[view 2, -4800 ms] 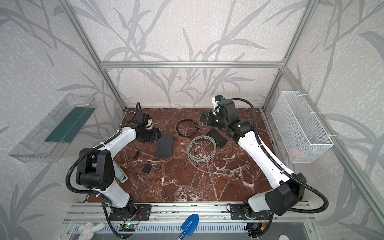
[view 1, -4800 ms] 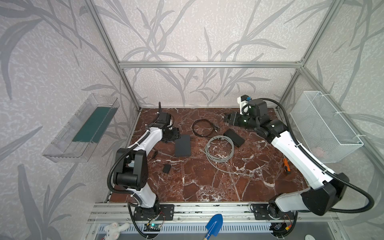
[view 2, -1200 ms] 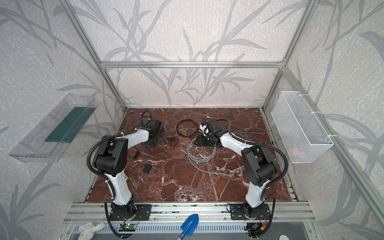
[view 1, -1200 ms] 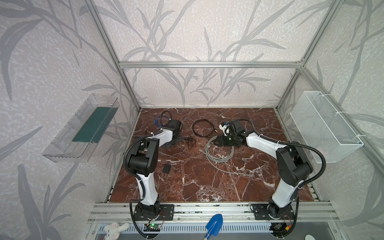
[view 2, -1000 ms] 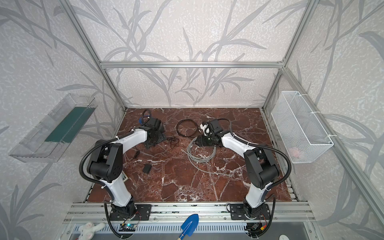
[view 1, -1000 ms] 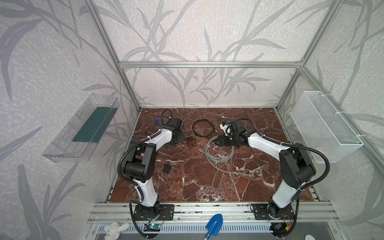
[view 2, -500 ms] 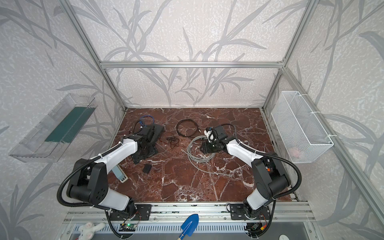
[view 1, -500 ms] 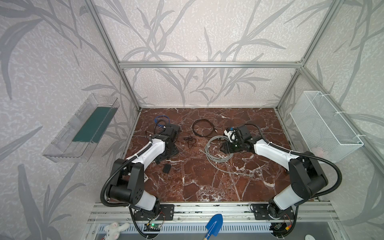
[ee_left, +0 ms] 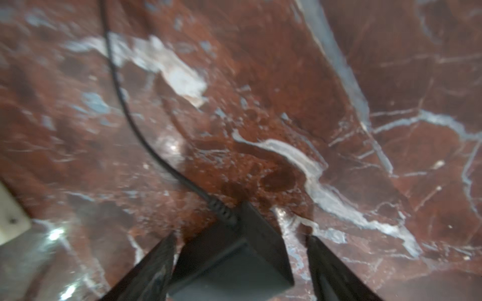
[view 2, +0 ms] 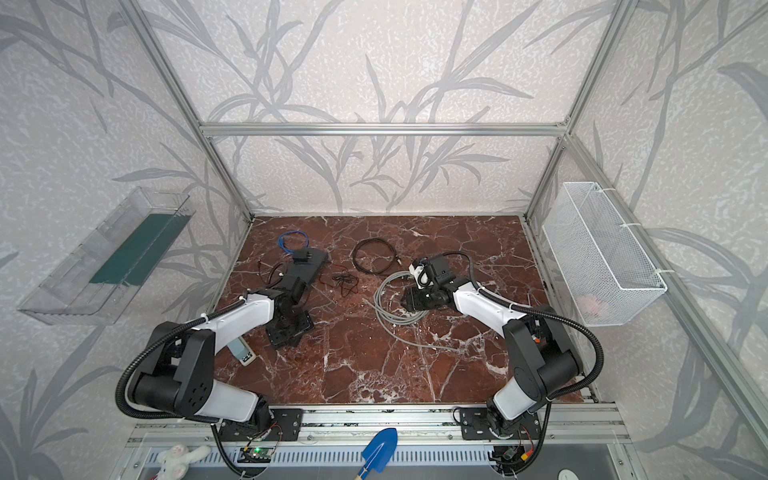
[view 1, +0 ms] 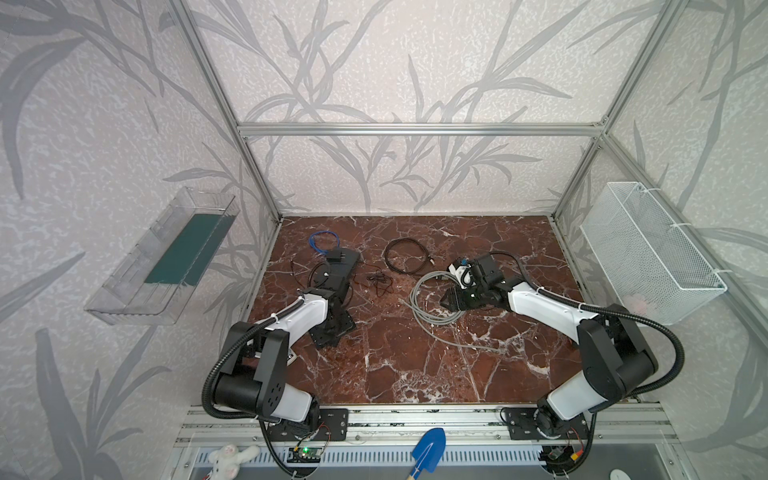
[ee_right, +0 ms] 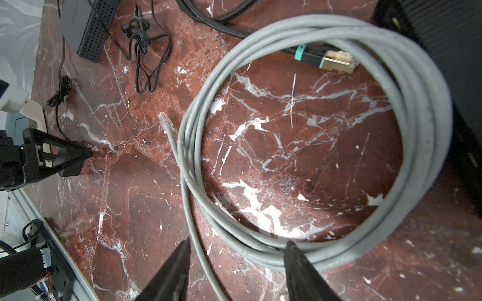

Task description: Insert the plug into the switch port

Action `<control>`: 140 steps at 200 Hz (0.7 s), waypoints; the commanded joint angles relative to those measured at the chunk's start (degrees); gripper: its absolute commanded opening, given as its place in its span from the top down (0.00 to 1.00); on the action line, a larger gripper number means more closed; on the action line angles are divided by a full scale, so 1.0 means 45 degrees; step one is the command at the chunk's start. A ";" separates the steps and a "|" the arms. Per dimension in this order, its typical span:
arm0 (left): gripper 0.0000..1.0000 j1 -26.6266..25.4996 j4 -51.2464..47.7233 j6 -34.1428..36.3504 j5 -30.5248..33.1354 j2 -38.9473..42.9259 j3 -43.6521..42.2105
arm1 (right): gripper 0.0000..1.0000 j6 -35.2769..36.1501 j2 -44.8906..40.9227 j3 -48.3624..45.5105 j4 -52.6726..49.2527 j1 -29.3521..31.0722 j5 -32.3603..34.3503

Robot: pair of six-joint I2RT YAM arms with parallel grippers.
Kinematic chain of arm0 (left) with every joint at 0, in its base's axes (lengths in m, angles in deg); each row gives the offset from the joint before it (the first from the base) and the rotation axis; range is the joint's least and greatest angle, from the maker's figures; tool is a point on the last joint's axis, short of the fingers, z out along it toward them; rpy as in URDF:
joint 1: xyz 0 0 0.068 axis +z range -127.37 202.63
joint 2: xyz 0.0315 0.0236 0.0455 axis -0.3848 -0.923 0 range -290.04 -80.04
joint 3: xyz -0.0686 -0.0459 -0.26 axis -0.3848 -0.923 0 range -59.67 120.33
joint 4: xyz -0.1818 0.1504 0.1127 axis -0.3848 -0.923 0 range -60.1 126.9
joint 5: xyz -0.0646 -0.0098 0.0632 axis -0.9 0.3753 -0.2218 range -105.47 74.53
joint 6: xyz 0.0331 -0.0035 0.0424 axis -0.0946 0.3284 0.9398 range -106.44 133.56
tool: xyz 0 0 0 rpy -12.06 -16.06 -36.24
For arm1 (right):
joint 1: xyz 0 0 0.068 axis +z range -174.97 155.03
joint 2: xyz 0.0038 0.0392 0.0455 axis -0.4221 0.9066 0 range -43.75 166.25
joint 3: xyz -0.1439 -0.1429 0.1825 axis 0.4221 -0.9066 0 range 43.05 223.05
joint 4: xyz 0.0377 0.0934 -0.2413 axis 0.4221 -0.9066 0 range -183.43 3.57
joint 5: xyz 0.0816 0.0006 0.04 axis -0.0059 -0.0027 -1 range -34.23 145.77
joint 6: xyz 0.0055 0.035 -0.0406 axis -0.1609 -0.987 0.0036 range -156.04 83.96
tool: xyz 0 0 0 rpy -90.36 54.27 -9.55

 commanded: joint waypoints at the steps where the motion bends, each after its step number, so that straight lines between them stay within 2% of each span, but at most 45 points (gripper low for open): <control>1: 0.24 -0.0688 0.0660 0.0010 -0.1096 0.0083 -0.0030 | 0.43 0.0036 -0.0455 0.0155 -0.0326 -0.0265 0.0289; 43: 0.29 -0.3497 0.0813 -0.1330 -0.1742 -0.0520 0.0205 | 0.44 -0.0024 -0.0784 0.0250 -0.0863 -0.1909 0.0223; 60: 0.31 -0.4212 0.0468 -0.1152 -0.1592 -0.0735 0.0863 | 0.44 0.0303 -0.0913 0.0455 -0.1185 -0.2303 0.0249; 82: 0.31 -0.4311 0.0215 -0.0508 -0.2255 -0.1027 0.1651 | 0.44 0.0621 -0.0872 0.0707 -0.1456 -0.2432 0.0290; 103: 0.25 -0.4330 -0.0609 0.0255 -0.2706 -0.1254 0.2507 | 0.44 0.0603 -0.0714 0.0752 -0.1430 -0.2422 0.0078; 123: 0.21 -0.3951 -0.1999 0.0652 -0.1334 -0.0744 0.3195 | 0.45 0.0348 -0.0672 0.0664 -0.1136 -0.2403 -0.0069; 140: 0.18 -0.2579 -0.2616 0.0840 -0.0791 -0.0139 0.3436 | 0.45 0.0317 -0.0730 0.0679 -0.1017 -0.2282 -0.0051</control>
